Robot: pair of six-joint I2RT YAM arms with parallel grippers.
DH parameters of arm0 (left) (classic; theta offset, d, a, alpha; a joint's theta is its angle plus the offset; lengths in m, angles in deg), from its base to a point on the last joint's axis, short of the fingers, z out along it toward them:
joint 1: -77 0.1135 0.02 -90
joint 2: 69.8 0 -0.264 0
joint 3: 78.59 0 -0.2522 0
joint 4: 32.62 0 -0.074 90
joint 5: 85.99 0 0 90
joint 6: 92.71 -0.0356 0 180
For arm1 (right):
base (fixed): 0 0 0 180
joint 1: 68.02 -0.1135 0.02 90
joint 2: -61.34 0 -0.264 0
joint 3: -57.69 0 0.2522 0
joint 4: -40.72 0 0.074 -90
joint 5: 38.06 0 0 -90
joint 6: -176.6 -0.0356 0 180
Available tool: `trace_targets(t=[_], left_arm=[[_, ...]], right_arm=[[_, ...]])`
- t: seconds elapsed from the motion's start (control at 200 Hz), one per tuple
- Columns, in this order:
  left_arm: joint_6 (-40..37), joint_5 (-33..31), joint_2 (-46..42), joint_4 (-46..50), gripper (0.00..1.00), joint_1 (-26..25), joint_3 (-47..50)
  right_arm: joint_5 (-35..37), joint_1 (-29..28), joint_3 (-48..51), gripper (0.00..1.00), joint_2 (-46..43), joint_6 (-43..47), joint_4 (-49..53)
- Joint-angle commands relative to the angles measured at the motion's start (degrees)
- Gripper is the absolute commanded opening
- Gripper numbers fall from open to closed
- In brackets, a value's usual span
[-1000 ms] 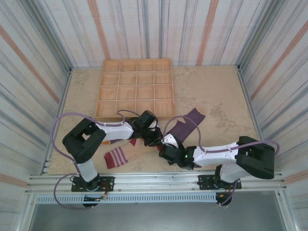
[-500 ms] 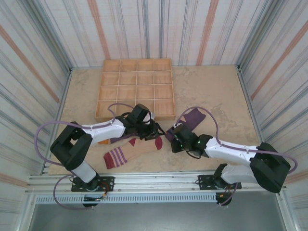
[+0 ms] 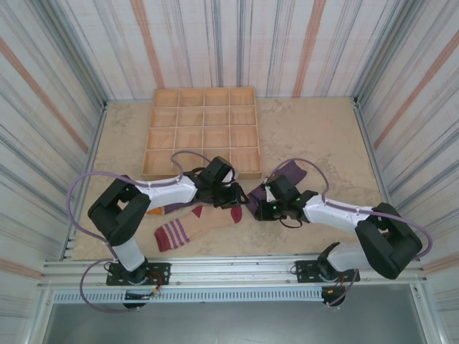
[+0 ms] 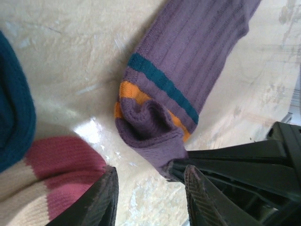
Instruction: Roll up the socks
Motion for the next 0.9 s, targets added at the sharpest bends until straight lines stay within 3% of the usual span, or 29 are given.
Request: trace_targets(t=[0.0, 0.261, 0.897], left_arm=[[-2.87, -3.33, 1.32, 2.69, 0.40, -0.36, -2.45], [-2.71, -4.62, 5.02, 2.06, 0.36, -0.34, -3.96], [1.67, -5.94, 11.01, -0.21, 0.39, -1.57, -7.93]], right_arm=[[-3.54, 1.45, -2.57, 0.00, 1.16, 0.08, 1.62], [-5.01, 3.03, -3.81, 0.00, 4.40, 0.95, 1.54], [-9.15, 8.21, -2.23, 0.00, 8.38, -1.43, -4.10]])
